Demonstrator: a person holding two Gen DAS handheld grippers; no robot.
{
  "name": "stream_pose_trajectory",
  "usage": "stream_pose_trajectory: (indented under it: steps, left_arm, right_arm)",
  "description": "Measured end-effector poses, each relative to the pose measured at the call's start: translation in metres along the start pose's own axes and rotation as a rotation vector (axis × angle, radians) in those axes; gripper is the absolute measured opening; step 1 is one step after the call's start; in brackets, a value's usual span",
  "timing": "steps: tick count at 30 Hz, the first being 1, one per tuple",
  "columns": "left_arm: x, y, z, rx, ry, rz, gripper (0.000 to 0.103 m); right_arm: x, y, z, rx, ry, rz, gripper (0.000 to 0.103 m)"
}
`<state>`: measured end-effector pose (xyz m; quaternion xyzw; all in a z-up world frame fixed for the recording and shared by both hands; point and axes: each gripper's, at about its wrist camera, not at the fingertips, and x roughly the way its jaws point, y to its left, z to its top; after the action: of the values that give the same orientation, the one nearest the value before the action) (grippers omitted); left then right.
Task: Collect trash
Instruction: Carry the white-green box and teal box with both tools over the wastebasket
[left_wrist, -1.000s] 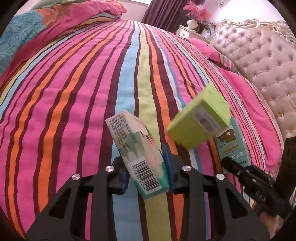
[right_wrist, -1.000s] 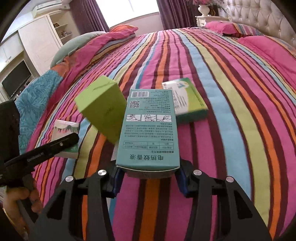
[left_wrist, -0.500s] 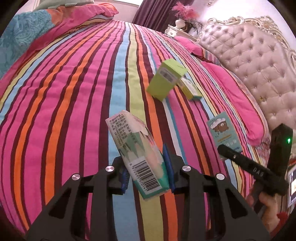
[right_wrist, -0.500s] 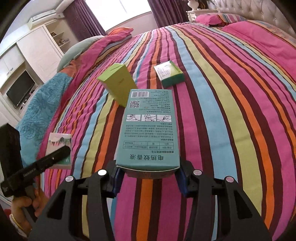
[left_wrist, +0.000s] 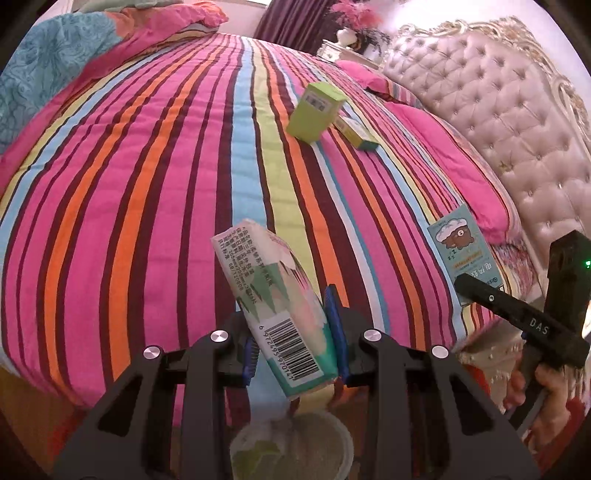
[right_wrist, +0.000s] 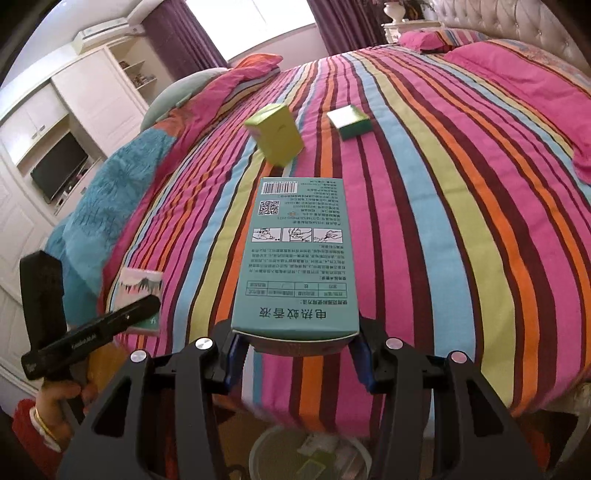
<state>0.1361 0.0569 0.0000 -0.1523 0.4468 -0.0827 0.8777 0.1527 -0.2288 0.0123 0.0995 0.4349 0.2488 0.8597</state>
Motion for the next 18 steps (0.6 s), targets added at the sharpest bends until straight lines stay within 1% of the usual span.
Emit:
stream_pose_trajectory:
  steps: [4, 9, 16, 18]
  left_arm:
    - [-0.013, -0.007, -0.022, 0.038, 0.006, -0.031, 0.032]
    - [-0.020, -0.021, -0.051, 0.104, 0.047, -0.057, 0.032]
    - [-0.022, -0.043, -0.096, 0.217, 0.138, -0.106, 0.032]
    - [-0.018, -0.046, -0.111, 0.245, 0.175, -0.102, 0.032]
  right_arm:
    - [-0.013, 0.007, -0.020, -0.035, 0.008, -0.001, 0.046]
    - [-0.025, 0.019, -0.048, -0.078, 0.034, 0.014, 0.046]
    - [-0.029, 0.042, -0.089, -0.130, 0.090, 0.051, 0.046]
    - [-0.026, 0.048, -0.099, -0.143, 0.115, 0.057, 0.046]
